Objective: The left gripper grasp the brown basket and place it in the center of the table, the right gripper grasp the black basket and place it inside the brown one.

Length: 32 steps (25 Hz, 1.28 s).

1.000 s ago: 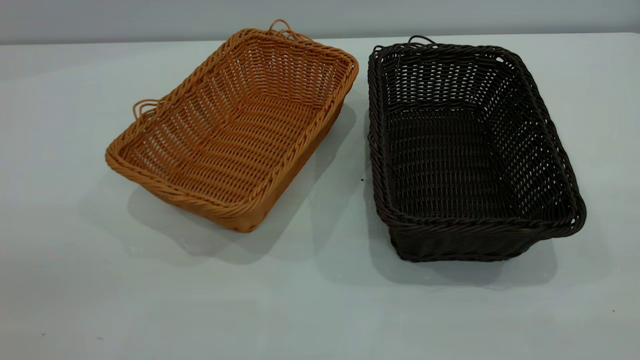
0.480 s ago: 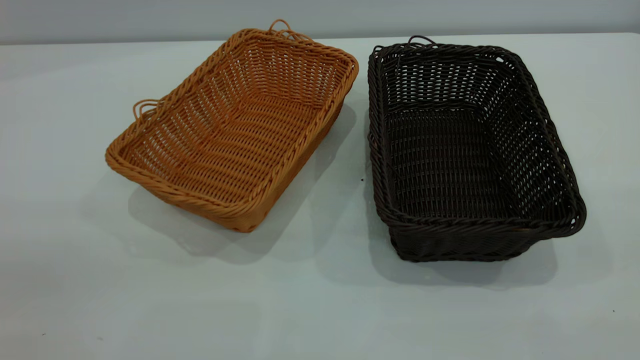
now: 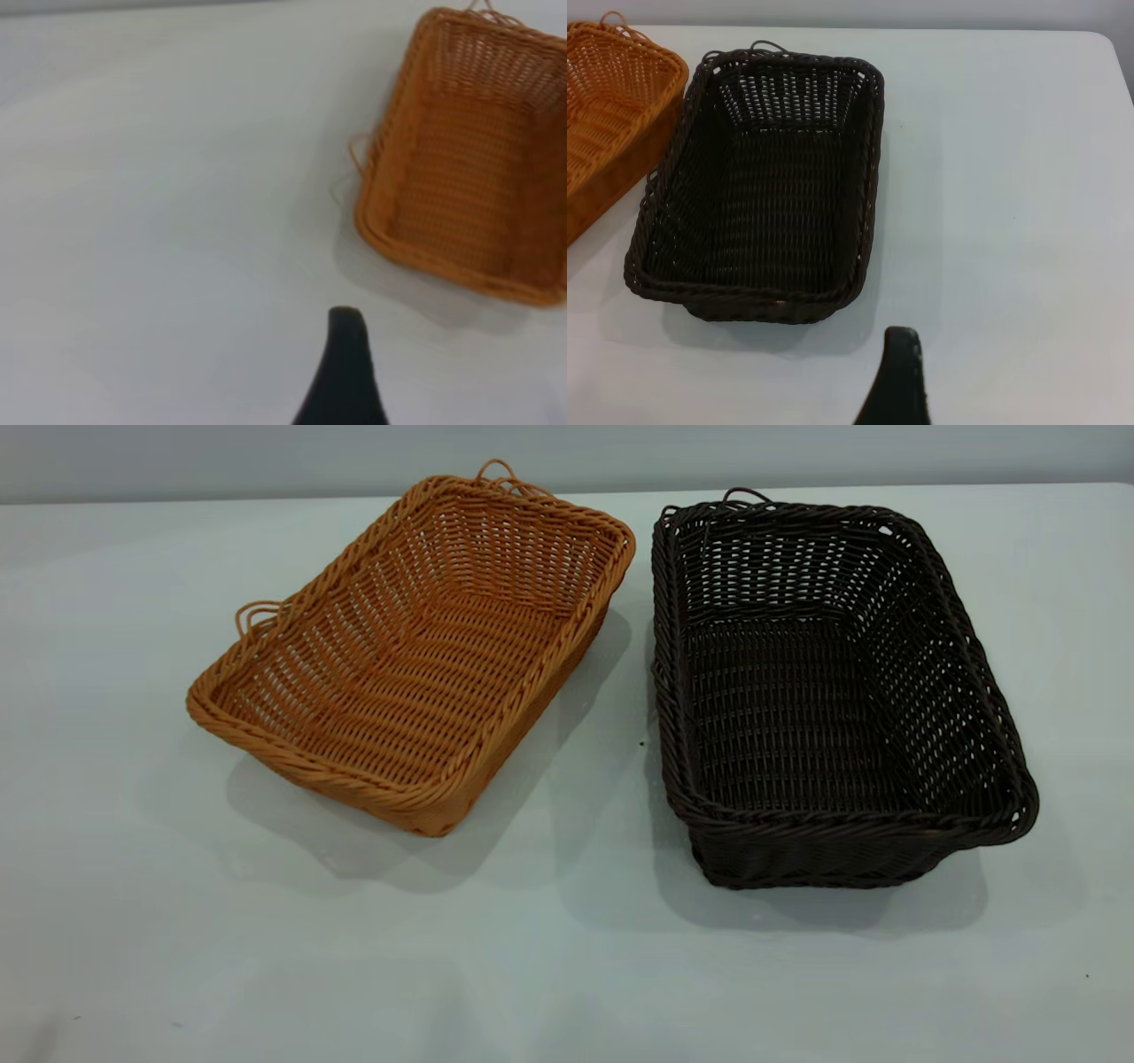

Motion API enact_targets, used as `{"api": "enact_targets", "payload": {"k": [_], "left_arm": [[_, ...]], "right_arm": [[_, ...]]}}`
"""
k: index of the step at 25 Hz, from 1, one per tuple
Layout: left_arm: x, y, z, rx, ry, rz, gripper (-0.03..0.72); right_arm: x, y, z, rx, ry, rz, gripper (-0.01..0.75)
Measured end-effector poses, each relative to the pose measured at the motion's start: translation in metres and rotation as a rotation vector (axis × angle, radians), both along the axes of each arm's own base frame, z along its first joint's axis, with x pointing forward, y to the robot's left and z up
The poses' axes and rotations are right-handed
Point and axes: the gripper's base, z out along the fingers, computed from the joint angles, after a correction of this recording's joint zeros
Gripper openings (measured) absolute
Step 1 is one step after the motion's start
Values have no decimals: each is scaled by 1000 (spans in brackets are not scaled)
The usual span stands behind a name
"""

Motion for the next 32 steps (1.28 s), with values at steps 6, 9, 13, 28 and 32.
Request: {"api": "enact_targets", "payload": {"k": [6, 9, 13, 28, 32], "left_arm": [[95, -4, -19, -12, 47, -18, 552], [143, -8, -40, -8, 106, -41, 552], [195, -23, -74, 26, 190, -104, 552], [308, -73, -190, 127, 296, -262, 552], [325, -81, -215, 132, 314, -274, 552]], "right_arm": [[0, 0, 0, 8, 1, -6, 581], [0, 0, 0, 8, 1, -6, 581], [0, 0, 0, 9, 1, -7, 581], [30, 4, 1, 95, 169, -62, 581], [52, 8, -1, 126, 288, -66, 581]]}}
